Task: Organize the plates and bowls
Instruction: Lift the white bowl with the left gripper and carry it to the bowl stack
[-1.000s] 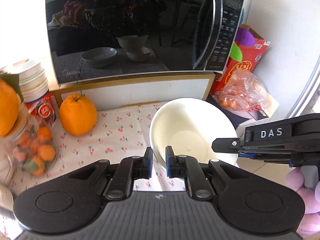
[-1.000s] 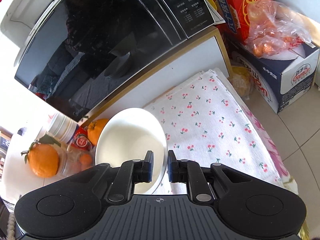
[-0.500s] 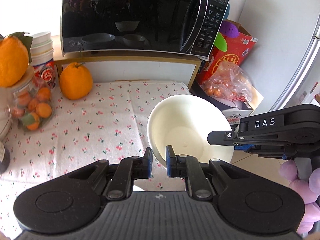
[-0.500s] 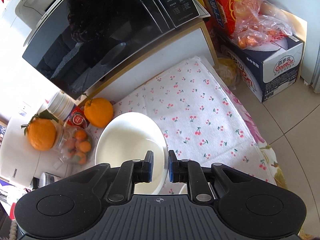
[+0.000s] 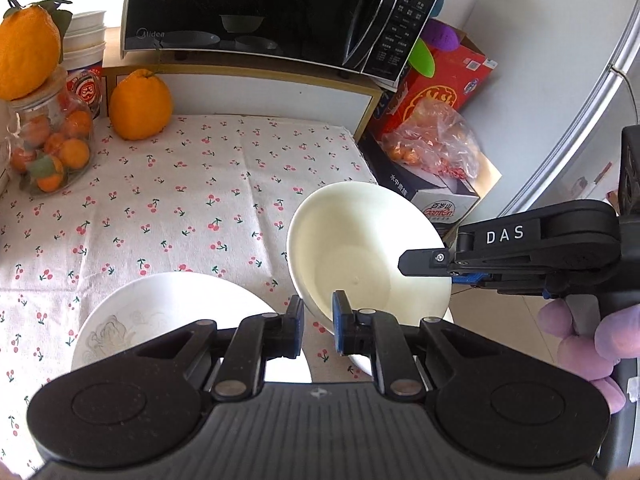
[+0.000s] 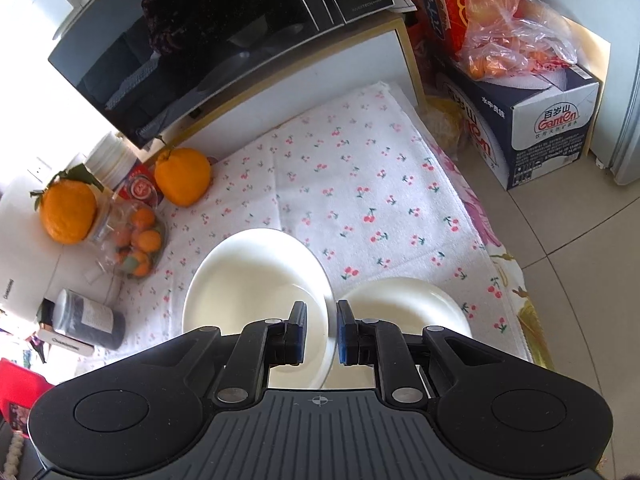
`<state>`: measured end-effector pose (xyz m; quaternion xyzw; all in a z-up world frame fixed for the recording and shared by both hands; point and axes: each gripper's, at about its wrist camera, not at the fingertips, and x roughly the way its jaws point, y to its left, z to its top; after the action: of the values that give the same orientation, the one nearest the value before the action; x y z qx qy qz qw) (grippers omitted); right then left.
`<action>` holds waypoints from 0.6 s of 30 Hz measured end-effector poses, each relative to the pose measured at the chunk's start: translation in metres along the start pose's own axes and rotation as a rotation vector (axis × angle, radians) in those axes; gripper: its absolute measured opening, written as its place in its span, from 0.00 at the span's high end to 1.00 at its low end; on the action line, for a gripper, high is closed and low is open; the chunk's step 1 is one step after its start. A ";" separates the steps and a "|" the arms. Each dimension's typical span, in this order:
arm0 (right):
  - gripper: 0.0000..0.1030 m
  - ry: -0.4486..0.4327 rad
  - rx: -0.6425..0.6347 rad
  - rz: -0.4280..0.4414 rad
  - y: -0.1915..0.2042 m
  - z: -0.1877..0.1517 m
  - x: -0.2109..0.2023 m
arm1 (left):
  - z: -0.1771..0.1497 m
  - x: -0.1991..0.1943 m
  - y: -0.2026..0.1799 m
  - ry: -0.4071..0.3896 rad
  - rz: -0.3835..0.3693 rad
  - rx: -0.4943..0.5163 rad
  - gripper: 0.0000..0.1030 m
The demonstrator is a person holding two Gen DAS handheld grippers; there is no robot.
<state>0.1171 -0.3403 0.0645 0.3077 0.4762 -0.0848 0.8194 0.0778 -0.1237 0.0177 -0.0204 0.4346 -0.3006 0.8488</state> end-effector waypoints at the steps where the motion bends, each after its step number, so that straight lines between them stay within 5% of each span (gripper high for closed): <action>1: 0.85 0.003 -0.004 -0.009 -0.001 -0.001 0.000 | -0.002 0.001 -0.001 0.008 -0.005 0.001 0.87; 18: 0.85 0.039 -0.033 -0.135 -0.036 -0.005 -0.001 | -0.024 0.038 -0.022 0.188 -0.131 -0.060 0.87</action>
<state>0.0971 -0.3660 0.0482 0.2631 0.5129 -0.1260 0.8073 0.0657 -0.1559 -0.0184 -0.0457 0.5186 -0.3427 0.7820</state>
